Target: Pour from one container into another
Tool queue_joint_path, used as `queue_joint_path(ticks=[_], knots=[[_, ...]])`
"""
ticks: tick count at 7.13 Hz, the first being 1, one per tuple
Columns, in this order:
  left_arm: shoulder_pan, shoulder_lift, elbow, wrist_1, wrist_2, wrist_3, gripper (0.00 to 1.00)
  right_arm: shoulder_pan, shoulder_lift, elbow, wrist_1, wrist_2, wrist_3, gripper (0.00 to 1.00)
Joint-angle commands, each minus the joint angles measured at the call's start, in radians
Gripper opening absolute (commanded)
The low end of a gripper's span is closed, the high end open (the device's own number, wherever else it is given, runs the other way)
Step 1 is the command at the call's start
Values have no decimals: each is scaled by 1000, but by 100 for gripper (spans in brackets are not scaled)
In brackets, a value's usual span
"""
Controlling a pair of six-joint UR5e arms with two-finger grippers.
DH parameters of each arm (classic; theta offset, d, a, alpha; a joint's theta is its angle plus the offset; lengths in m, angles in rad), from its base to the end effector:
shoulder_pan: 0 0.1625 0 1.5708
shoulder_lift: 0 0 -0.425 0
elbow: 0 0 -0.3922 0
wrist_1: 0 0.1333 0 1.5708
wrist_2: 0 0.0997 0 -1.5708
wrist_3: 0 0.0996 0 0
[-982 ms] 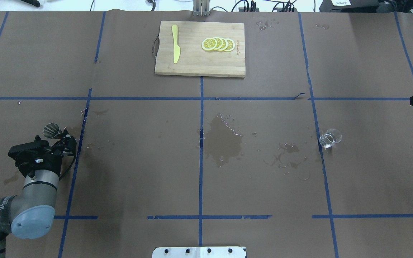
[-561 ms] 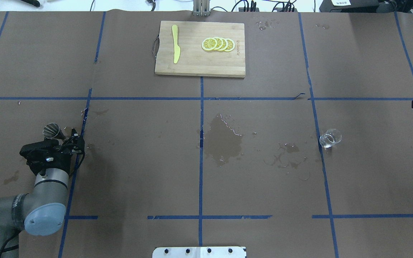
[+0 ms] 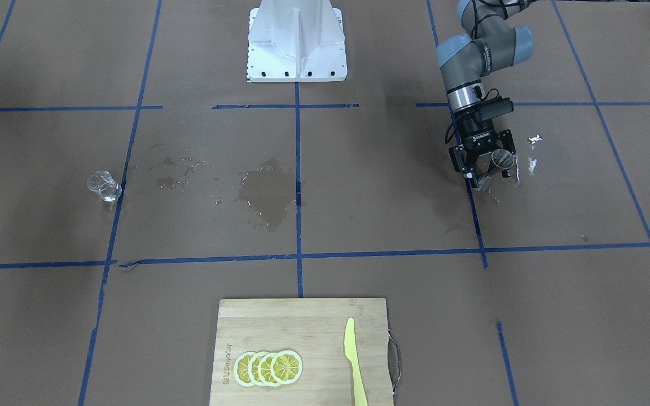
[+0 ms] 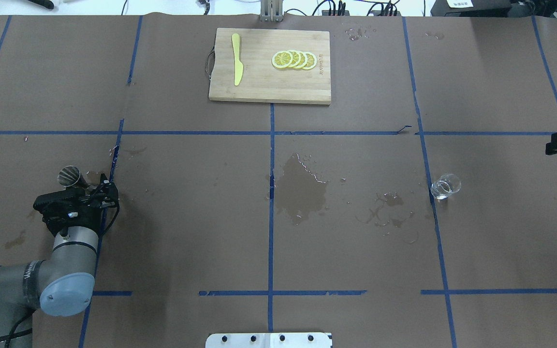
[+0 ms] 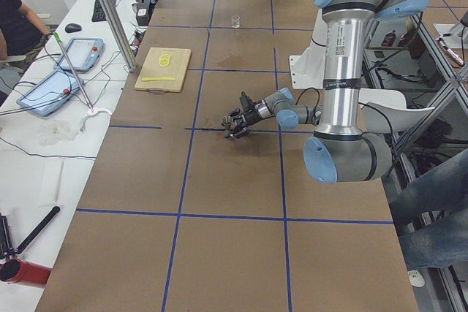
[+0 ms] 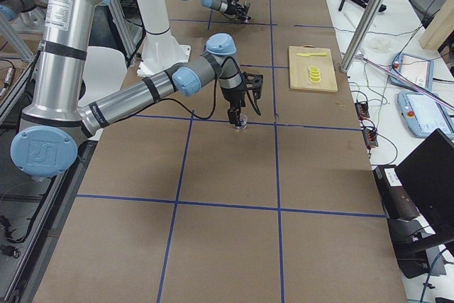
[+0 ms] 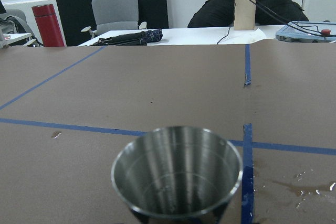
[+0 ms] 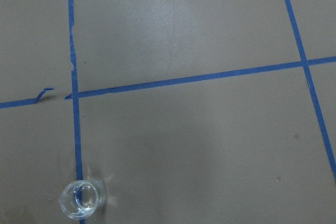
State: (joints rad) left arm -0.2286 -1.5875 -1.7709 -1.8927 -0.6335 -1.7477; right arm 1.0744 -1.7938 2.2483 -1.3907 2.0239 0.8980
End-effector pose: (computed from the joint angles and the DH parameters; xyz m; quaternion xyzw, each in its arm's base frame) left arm 0.4444 -0.3227 0.5025 0.4414 0.2261 -0.2909 0.8182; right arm -0.1077 -0.3872 0.4178 0.0961 -0.3588 0.1160 0.9212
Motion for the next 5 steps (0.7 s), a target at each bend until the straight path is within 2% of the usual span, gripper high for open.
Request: queue_joint_path(ticks=[1,3,5], knots=[[-2,-2,-1,0,0,5,66,-85,-45,14,117,-97,79,100],[-5,0,-1,-2,0,5,58,-164,-45,22,177,-161,168,100],[-5,1,-7,-2,0,5,46,-212,-47,24,197,-227,177,100]])
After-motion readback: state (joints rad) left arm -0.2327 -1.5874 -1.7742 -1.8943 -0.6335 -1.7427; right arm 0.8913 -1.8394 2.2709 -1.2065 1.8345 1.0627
